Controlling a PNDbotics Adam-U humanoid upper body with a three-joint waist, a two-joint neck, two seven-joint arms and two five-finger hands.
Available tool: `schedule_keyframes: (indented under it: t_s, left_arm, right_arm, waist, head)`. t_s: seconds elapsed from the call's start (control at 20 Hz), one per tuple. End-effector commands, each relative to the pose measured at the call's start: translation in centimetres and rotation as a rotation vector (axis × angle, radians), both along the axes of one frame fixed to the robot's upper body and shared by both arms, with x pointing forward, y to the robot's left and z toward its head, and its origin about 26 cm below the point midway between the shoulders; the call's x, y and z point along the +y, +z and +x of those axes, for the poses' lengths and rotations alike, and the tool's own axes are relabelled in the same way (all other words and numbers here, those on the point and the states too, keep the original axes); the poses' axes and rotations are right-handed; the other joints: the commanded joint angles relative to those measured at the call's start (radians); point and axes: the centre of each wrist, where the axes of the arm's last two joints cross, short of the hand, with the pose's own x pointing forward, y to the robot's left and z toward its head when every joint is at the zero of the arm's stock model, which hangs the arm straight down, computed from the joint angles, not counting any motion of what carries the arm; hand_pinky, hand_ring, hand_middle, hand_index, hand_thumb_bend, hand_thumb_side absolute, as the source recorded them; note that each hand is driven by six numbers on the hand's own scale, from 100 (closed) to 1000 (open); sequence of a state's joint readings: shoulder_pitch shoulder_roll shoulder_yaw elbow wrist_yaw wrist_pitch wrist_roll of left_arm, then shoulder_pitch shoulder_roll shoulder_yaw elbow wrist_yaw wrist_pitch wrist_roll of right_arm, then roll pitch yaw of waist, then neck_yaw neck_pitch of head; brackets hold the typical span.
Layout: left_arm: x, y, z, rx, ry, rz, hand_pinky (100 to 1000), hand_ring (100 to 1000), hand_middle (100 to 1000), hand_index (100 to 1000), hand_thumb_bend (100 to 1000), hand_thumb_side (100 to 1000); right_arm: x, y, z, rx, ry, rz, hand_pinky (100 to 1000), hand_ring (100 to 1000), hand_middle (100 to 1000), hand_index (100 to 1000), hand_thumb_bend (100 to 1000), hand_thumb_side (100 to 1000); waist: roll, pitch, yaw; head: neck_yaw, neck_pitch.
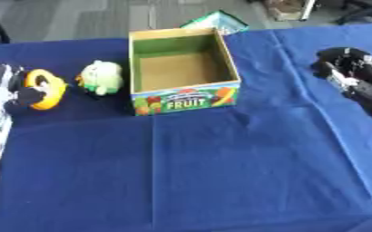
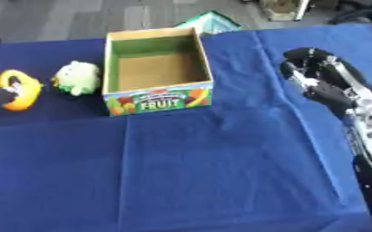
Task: Pick up objects on the table and place them in the box.
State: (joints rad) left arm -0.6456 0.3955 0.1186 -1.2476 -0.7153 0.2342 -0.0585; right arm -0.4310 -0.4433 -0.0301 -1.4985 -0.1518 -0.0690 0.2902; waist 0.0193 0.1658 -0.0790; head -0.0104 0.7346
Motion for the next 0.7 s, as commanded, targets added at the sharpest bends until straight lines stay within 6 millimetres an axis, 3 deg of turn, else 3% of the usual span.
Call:
schedule_keyframes:
  t_s: [0.05, 0.3, 0.5, 0.7]
  left_arm:
    - [-1.7, 4.6, -0.4, -0.142, -0.106, 0.002, 634, 312, 225, 528, 100, 257]
    - [-6.7, 7.1, 0.5, -0.2, -0.303, 0.003, 635, 312, 225, 529, 100, 264]
    - [-11.2, 6.6, 1.9, -0.187, -0.414, 0.025, 641, 320, 232, 536, 100, 267]
    - [-14.3, 5.1, 3.2, -0.166, -0.45, 0.039, 645, 336, 252, 555, 100, 257]
  right_arm:
    - [-0.2, 1.1, 0.1, -0.025, 0.003, -0.018, 764, 768, 611, 748, 284, 363]
    - [0.2, 0.9, 0.3, -0.019, 0.02, -0.017, 764, 768, 611, 748, 284, 364]
    - [0.8, 1.0, 0.4, -0.021, 0.042, -0.017, 764, 768, 612, 748, 285, 365]
    - [1.3, 1.1, 0.6, -0.022, 0.062, -0.021, 764, 769, 612, 748, 286, 365]
  waist:
    - [0.0, -0.021, -0.001]
    - [-0.002, -0.03, -0.013]
    - [-0.006, -0.033, -0.037]
    - [-0.009, -0.031, -0.056]
  head:
    - [0.003, -0.003]
    - [0.01, -0.008]
    - [0.021, -0.02]
    - [0.03, -0.029]
